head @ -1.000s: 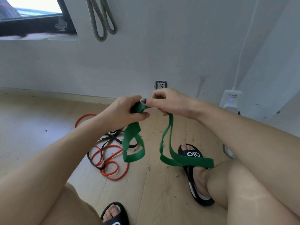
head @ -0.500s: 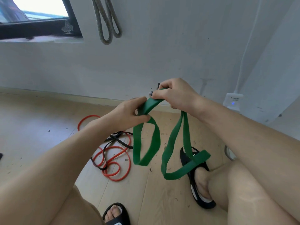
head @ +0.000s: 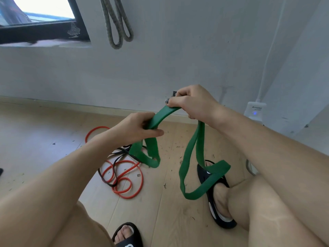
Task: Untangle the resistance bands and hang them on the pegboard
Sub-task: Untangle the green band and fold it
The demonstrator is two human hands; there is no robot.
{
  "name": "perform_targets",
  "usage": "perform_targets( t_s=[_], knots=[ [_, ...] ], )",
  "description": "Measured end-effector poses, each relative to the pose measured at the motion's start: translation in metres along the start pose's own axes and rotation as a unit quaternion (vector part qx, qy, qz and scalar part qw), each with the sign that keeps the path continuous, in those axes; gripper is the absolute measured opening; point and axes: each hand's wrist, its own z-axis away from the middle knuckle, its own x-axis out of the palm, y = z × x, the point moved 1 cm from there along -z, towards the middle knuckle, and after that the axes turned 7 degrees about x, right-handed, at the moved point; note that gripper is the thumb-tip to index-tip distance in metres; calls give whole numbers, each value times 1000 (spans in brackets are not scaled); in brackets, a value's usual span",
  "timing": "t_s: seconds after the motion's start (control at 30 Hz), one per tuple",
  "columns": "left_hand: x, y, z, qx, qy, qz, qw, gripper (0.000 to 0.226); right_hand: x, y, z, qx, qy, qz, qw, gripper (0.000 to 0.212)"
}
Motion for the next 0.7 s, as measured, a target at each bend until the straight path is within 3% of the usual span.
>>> perform_targets(
  t_s=[0.2, 0.33, 0.5, 0.7],
  knots=[
    [-10, -5, 0, 3, 32, 22, 999, 20, -9, 8, -4, 17, 22, -11, 1000, 31],
    [-10, -6, 2, 17, 10, 21, 1000, 15, -11, 15, -7, 30, 10, 12, 999, 42],
    [-10, -2, 4, 21, 5, 24, 999, 18, -11, 22, -12, 36, -32, 34, 998, 31],
    [-9, 8, 4, 20, 11, 69, 997, 19, -7, 24, -11, 34, -72, 71, 994, 60]
  ],
)
